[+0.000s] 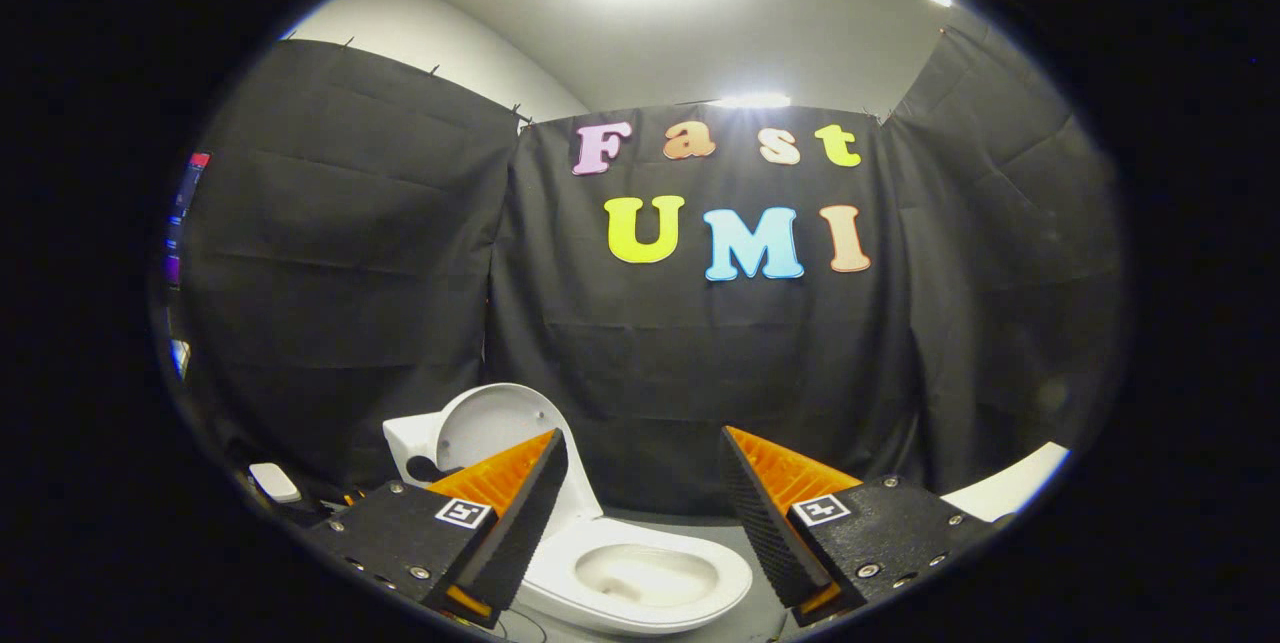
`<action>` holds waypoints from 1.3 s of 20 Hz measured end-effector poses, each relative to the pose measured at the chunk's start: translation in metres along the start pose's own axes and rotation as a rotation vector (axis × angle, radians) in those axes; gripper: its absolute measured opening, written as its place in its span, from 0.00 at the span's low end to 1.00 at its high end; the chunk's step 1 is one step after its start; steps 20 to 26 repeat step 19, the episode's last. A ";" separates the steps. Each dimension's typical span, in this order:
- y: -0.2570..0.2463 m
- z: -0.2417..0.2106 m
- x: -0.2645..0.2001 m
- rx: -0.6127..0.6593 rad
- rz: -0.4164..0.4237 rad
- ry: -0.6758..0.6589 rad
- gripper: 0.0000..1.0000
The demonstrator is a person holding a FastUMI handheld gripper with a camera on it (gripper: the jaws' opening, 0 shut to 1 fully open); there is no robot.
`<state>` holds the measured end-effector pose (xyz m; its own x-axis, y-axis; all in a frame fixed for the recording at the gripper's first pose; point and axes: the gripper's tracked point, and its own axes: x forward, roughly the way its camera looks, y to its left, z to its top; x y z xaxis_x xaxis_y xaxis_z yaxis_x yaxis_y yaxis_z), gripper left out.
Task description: Open the toilet lid.
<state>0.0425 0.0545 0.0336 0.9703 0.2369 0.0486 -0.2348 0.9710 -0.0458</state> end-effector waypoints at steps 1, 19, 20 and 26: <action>-0.007 0.000 -0.008 -0.008 0.005 -0.006 0.93; -0.083 -0.051 -0.070 -0.018 -0.140 0.059 0.93; -0.083 -0.051 -0.070 -0.018 -0.140 0.059 0.93; -0.083 -0.051 -0.070 -0.018 -0.140 0.059 0.93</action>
